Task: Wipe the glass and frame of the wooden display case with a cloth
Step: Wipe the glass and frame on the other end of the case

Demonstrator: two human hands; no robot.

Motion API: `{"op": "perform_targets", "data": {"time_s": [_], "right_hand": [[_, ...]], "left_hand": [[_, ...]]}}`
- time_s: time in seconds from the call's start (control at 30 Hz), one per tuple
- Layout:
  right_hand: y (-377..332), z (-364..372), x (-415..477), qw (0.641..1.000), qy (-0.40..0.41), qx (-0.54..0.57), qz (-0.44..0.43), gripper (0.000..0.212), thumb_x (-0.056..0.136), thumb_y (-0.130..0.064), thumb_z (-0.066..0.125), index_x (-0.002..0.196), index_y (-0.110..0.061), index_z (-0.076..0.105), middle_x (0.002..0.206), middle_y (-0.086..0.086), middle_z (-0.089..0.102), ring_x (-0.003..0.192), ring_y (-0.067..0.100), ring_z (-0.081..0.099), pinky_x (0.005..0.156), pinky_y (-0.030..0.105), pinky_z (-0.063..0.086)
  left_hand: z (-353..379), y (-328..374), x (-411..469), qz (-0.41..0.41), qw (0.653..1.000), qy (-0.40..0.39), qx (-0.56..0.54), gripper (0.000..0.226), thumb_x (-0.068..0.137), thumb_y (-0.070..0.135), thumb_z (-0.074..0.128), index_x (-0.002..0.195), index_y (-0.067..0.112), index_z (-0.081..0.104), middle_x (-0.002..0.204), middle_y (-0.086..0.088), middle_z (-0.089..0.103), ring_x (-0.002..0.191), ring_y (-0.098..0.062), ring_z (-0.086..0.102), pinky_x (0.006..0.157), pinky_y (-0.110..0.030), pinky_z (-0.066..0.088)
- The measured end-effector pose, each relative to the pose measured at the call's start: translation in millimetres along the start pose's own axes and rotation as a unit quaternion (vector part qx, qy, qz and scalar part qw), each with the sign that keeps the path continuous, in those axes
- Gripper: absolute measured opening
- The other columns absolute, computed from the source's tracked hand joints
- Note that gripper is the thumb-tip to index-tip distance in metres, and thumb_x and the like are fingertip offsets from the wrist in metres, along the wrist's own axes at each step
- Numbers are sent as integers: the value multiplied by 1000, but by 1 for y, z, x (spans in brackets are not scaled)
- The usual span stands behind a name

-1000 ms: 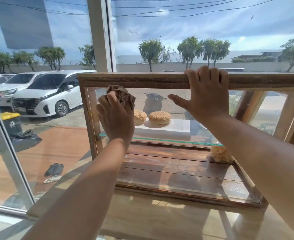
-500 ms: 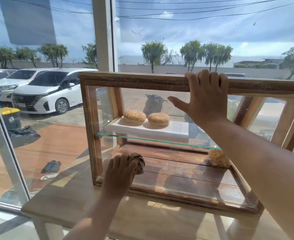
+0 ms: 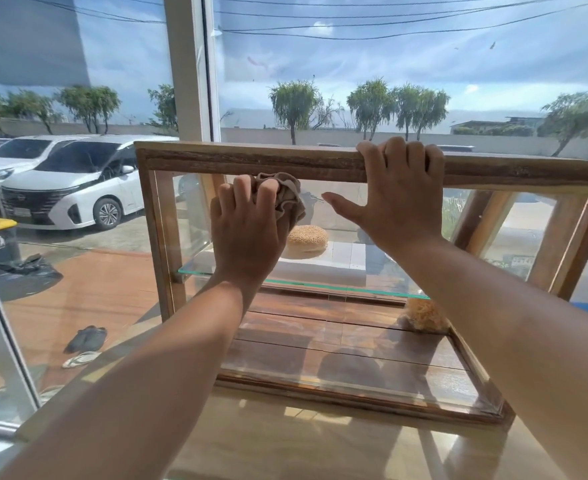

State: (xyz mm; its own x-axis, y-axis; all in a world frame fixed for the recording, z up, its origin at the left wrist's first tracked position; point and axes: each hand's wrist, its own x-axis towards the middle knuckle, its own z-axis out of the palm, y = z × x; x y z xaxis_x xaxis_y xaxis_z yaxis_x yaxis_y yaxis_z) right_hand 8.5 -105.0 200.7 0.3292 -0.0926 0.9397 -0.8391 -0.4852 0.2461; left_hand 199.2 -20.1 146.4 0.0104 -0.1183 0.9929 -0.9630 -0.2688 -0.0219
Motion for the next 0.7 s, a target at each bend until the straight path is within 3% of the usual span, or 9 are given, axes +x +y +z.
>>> {"op": "perform_targets", "data": {"time_s": [0.17,0.33,0.53,0.63,0.7], "right_hand": [[1,2,0,1000,5,-6,-4,71,87,-77,39,116,-13,48,102,13,49,92,31,45,90,45,30],[1,-2,0,1000,-6,2,-5,72,87,-77,40,117,-12,48,103,14,49,94,32,45,90,45,29],[0,-5,0,1000,-17,6,-1,71,86,-76,43,118,-13,49,105,14,49,95,32,45,92,45,29],[0,-5,1,1000,-19,-2,-2,70,86,-76,43,118,-13,49,104,13,49,94,32,45,91,45,29],[-1,-6,1,1000,-20,0,-2,70,86,-75,43,118,-13,50,104,13,49,94,31,44,91,45,28]], "left_hand": [[5,1,-6,2,1000,1,11,32,88,33,62,109,15,47,107,-17,52,90,-34,45,73,-43,38],[4,6,-56,148,988,-50,-20,29,85,30,65,109,19,52,108,-12,55,91,-33,47,73,-44,40],[-7,15,-183,260,949,-165,-63,24,75,14,72,92,28,63,101,-5,65,87,-29,54,72,-41,48],[-8,19,-201,267,940,-202,-62,27,72,15,72,92,29,61,100,-3,65,85,-26,53,71,-38,48],[-7,18,-182,252,950,-174,-52,26,77,17,74,97,25,59,100,-5,64,82,-27,55,70,-39,47]]}}
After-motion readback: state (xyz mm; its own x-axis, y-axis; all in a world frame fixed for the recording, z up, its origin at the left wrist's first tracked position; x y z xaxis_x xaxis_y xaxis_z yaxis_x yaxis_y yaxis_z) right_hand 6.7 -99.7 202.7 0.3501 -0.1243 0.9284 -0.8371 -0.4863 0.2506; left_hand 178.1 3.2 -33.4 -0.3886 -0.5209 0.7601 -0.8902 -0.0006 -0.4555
